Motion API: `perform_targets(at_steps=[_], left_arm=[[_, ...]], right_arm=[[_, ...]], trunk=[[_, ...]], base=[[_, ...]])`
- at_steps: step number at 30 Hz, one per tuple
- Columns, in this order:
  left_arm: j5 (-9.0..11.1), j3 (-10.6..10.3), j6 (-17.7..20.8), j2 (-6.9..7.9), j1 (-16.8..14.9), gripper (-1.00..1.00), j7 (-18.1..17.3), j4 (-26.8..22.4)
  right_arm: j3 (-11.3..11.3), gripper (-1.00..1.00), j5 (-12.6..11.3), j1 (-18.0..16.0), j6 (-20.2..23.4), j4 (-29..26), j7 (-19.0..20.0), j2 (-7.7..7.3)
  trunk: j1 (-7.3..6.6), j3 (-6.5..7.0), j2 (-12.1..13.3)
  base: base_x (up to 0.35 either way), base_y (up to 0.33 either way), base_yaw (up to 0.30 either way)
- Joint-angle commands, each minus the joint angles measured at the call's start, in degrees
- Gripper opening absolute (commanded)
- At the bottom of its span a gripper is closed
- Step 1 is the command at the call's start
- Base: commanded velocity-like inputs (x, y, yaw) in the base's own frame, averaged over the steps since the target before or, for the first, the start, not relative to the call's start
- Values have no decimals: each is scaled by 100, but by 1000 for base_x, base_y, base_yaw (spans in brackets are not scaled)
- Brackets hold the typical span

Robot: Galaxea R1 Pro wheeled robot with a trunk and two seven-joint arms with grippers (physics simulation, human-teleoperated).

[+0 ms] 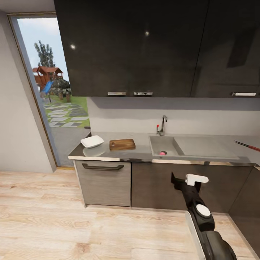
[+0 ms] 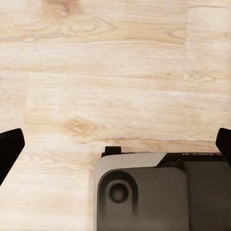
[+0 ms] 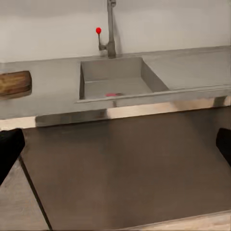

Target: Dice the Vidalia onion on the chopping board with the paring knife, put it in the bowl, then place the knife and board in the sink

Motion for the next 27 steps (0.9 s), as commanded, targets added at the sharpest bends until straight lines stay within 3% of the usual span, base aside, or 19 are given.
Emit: perform_targets(at_steps=[1,5,8,22,27], left_arm=[[1,3,-14,-1,1,100,-3,-2],[-7,-4,-15,-22,1,100,-6,0],[-10,-5,-16,-29,1,100,-1,-4],[-3,-14,-14,-31,1,100,-8,2],[-2,-15,-14,-31,2,100,-9,2]], right_arm=[[5,100,-5,-121,157,-7,-14,49],[25,100,-4,-839,916,31,-13,340],[29,100,-4,-1237,1334,93,-13,425],[52,100,5,-1451,1506,212,-7,450],[280,100,-1,-1452,1507,220,-6,453]], trunk=[[2,-2,-4],[2,-2,-4],[2,-2,-4],[2,-2,-4],[2,-2,-4]], base=[[0,0,0],[0,0,0],[0,0,0],[0,0,0],[0,0,0]])
